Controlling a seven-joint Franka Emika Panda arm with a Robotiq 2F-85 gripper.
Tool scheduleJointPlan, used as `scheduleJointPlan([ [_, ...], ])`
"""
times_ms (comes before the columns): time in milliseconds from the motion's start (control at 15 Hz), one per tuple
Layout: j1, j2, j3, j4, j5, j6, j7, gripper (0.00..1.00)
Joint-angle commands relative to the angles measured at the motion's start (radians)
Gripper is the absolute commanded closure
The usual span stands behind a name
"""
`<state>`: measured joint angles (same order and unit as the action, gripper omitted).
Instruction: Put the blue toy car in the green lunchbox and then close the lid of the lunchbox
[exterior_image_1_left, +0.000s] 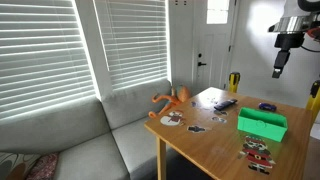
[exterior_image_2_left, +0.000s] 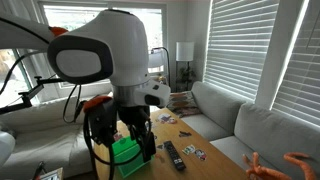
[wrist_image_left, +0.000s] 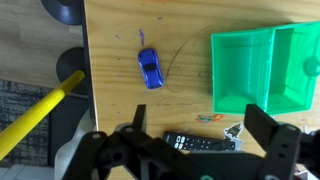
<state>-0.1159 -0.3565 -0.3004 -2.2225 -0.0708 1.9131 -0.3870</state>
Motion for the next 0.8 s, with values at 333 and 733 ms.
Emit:
scheduleJointPlan([
  [333, -0.012, 0.034, 0.007, 0.011, -0.010, -0.011, -0.044, 0.00],
  [733, -0.022, 0.170, -0.004, -0.002, -0.039, 0.083, -0.178, 0.00],
])
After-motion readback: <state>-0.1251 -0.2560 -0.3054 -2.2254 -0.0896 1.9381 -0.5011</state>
